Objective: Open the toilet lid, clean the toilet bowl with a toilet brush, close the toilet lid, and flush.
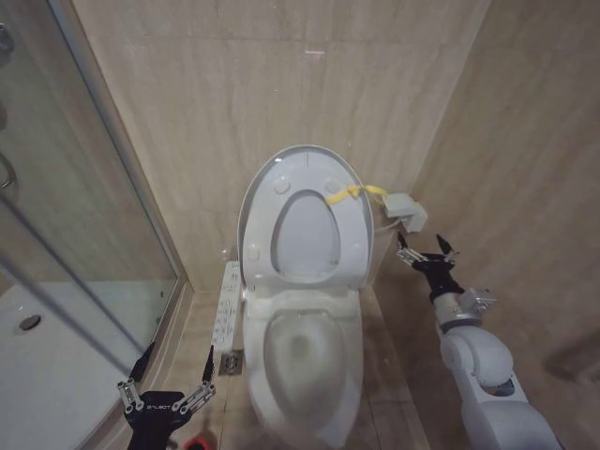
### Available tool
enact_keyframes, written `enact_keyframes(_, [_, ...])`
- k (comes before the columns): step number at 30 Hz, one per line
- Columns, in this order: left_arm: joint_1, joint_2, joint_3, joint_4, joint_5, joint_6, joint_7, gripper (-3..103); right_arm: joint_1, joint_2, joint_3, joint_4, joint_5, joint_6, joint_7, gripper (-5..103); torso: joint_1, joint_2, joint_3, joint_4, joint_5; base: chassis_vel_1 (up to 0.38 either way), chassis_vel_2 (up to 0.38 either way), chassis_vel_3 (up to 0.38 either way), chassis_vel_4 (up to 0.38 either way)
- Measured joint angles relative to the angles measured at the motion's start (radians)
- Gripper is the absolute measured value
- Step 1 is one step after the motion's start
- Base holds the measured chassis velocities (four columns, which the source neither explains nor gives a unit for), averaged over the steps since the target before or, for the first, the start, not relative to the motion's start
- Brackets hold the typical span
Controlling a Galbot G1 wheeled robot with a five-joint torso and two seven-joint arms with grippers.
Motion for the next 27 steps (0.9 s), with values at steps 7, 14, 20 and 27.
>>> enact_keyframes(7, [0.000,0.000,0.000,0.000,0.000,0.000,0.000,100,0.061,-0.041,-0.013,-0.033,-0.008,0.005,0.020,100,0.000,0.000,0.000,-0.0007,0.0003,-0.095,0.069,0.072,-0.054])
enact_keyframes(14, [0.000,0.000,0.000,0.000,0.000,0.000,0.000,100,0.166,-0.066,-0.059,-0.106,-0.006,-0.010,0.032,100,-0.001,0.000,0.000,0.0000,0.0002,0.069,-0.046,-0.047,0.045])
enact_keyframes(20, [0.000,0.000,0.000,0.000,0.000,0.000,0.000,100,0.277,-0.079,-0.120,-0.201,-0.024,-0.012,0.047,100,-0.001,0.000,0.000,-0.0002,0.0002,0.000,0.000,0.000,0.000])
enact_keyframes(27, [0.000,0.000,0.000,0.000,0.000,0.000,0.000,100,0.410,-0.060,-0.179,-0.301,-0.050,-0.010,0.062,100,0.000,0.000,0.000,0.0001,0.0001,0.000,0.000,0.000,0.000])
